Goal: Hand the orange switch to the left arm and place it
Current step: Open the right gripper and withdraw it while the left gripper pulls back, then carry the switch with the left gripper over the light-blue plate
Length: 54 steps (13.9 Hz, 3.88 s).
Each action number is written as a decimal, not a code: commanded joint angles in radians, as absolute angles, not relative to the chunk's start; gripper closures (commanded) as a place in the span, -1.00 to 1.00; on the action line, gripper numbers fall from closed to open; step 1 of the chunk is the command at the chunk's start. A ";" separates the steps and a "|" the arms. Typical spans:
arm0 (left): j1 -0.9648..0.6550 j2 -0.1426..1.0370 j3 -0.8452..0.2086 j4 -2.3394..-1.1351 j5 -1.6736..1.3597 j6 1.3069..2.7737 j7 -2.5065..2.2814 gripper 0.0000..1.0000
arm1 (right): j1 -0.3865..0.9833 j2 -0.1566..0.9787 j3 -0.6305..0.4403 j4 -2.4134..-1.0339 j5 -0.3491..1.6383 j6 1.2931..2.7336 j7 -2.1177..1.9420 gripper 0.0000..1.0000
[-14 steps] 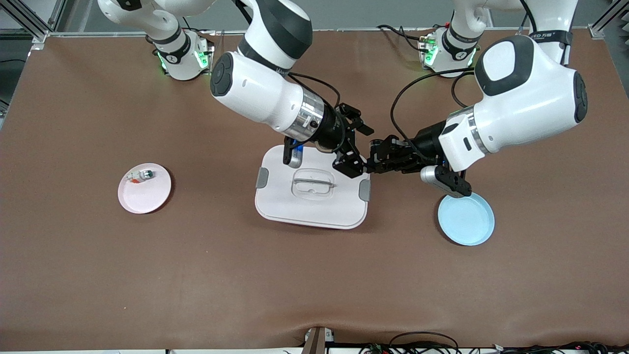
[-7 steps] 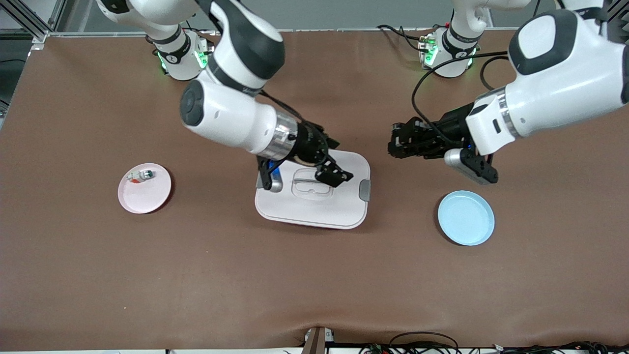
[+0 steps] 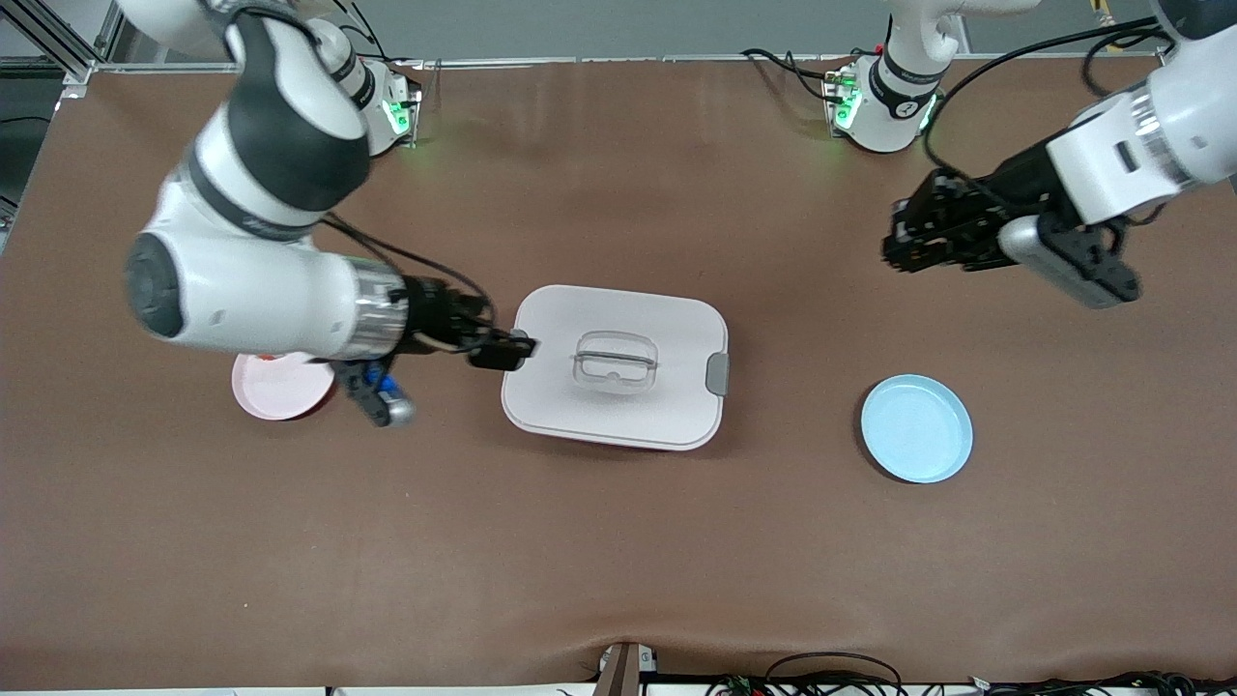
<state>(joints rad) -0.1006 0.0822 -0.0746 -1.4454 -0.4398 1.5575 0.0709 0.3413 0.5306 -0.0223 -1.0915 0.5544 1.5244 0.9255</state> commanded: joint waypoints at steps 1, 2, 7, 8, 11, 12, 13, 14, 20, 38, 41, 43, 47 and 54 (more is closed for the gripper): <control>-0.104 0.087 -0.060 -1.393 -0.320 1.462 0.072 1.00 | 0.295 0.500 -0.005 -1.104 0.384 1.433 0.746 -1.00; -0.106 0.087 -0.042 -1.376 -0.277 1.450 0.071 1.00 | 0.279 0.497 -0.005 -1.106 0.342 1.421 0.692 -1.00; -0.103 0.084 -0.015 -1.368 -0.172 1.442 -0.181 1.00 | 0.227 0.485 -0.005 -1.108 0.124 1.319 0.372 -1.00; -0.104 0.084 -0.015 -1.368 -0.163 1.442 -0.309 1.00 | 0.210 0.485 -0.006 -1.108 0.123 1.316 0.333 -1.00; -0.106 0.086 -0.015 -1.367 -0.150 1.442 -0.631 1.00 | 0.152 0.483 -0.006 -1.109 0.075 1.266 0.192 -1.00; -0.106 0.089 -0.014 -1.368 -0.149 1.443 -0.725 1.00 | 0.138 0.483 -0.006 -1.109 0.045 1.241 0.152 -1.00; -0.103 0.090 -0.011 -1.368 -0.147 1.443 -0.809 1.00 | 0.126 0.483 -0.005 -1.109 0.022 1.215 0.123 -1.00; -0.101 0.091 -0.006 -1.368 -0.135 1.443 -0.883 1.00 | 0.111 0.483 -0.005 -1.109 0.018 1.198 0.109 -1.00; -0.101 0.130 -0.008 -1.397 -0.035 1.505 -1.216 1.00 | 0.103 0.485 -0.005 -1.112 0.017 1.151 0.110 -1.00; -0.089 0.126 -0.008 -1.738 0.005 1.868 -1.377 1.00 | 0.071 0.477 -0.005 -1.134 -0.034 1.144 0.110 -1.00; -0.089 0.126 -0.009 -1.775 0.006 1.917 -1.388 1.00 | 0.068 0.462 -0.008 -1.131 -0.037 1.141 0.110 -1.00; -0.089 0.132 -0.009 -1.790 0.006 1.951 -1.411 1.00 | 0.045 0.436 -0.008 -1.129 -0.032 1.141 0.109 -1.00; -0.089 0.141 -0.009 -1.844 0.006 2.051 -1.451 1.00 | 0.012 0.431 -0.006 -1.135 -0.027 1.120 0.115 -1.00; -0.077 0.207 -0.009 -1.845 0.006 2.121 -1.491 1.00 | 0.023 0.384 0.000 -1.213 -0.008 1.136 0.130 -1.00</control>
